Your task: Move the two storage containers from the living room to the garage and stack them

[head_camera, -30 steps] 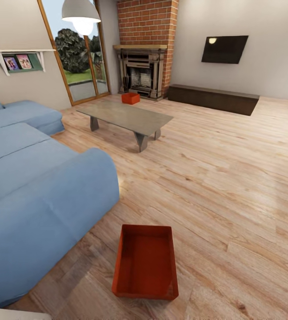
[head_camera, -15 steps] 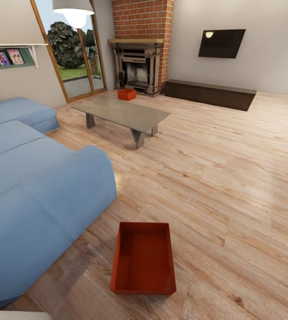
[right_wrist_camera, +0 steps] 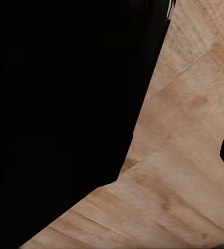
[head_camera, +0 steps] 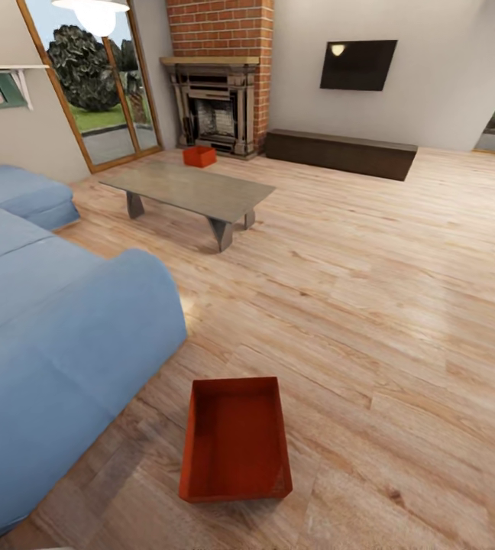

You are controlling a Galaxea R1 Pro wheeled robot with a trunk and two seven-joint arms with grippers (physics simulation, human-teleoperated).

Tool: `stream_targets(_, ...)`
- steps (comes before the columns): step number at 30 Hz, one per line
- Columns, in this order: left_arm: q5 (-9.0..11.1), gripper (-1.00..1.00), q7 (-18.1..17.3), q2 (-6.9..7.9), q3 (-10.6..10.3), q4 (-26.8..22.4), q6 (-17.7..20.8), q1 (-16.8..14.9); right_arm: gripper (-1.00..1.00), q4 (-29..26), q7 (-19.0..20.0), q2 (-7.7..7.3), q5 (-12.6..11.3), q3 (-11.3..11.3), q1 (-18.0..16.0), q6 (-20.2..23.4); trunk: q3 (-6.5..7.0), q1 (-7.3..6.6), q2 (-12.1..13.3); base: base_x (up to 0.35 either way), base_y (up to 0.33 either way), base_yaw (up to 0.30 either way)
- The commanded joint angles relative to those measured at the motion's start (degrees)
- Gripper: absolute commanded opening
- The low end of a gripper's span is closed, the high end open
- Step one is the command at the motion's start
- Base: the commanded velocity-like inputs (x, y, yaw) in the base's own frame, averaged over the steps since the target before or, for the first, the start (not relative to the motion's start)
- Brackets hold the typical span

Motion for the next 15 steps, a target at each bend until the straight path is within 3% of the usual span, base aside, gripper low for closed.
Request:
stream_targets(1, 0.2, 1.0, 0.0, 0.0, 0.0, 0.0, -0.1, 0.0, 1.0, 0.2, -0.2, 0.0, 0.0, 0.3, -0.1, -0.3, -0.12, 0.0, 0.0, 0.0, 0.0, -0.063)
stream_targets(15, 0.2, 1.0, 0.0, 0.0, 0.0, 0.0, -0.1, 0.0, 1.0, 0.2, -0.2, -0.09, 0.0, 0.3, -0.1, -0.3, -1.39, 0.0, 0.0, 0.0, 0.0, -0.015)
